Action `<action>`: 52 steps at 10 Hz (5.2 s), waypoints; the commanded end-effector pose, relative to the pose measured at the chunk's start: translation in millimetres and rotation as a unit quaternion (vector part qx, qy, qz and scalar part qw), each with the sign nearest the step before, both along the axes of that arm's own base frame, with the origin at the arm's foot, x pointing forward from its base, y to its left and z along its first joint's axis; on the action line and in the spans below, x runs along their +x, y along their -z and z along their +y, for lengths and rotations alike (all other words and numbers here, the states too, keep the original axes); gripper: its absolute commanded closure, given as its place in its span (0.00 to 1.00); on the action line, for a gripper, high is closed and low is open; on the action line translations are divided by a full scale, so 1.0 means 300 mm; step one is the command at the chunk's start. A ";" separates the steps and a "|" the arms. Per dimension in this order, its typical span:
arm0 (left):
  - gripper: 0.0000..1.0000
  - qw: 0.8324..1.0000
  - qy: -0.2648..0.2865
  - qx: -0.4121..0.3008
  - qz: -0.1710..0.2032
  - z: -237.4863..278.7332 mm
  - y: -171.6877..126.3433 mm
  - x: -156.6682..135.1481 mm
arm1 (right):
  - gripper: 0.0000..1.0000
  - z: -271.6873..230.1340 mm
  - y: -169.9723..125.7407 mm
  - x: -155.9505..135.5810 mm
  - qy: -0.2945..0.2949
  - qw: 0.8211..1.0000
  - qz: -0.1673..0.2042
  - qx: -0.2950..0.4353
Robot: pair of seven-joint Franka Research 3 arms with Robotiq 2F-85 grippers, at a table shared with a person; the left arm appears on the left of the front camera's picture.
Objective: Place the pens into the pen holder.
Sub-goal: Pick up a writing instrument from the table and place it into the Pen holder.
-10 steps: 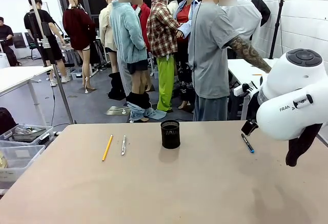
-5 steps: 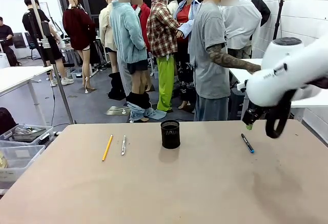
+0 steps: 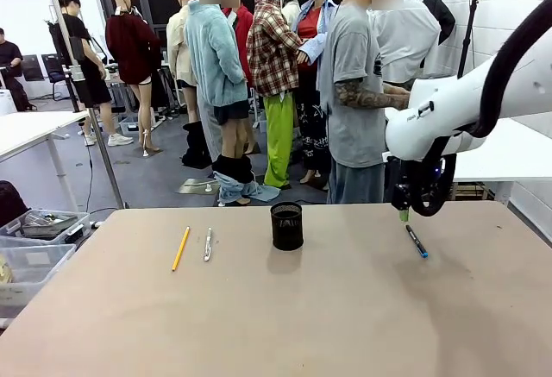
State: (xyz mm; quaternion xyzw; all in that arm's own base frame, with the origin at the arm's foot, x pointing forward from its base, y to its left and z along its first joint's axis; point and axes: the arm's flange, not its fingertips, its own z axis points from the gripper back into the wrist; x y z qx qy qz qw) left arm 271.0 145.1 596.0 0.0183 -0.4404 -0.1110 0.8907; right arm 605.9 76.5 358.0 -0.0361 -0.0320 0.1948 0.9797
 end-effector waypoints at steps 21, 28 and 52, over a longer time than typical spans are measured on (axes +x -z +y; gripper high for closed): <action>0.00 1.000 -0.007 -0.004 -0.004 0.001 -0.003 0.006 | 1.00 0.017 0.061 0.050 -0.078 0.995 0.046 0.036; 0.00 1.000 -0.007 -0.004 -0.004 0.001 -0.003 0.006 | 1.00 0.159 -0.197 0.000 -0.424 0.838 -0.167 0.300; 0.00 1.000 -0.007 -0.004 -0.004 0.001 -0.003 0.006 | 0.84 0.643 0.022 0.190 -0.550 0.679 -0.116 0.473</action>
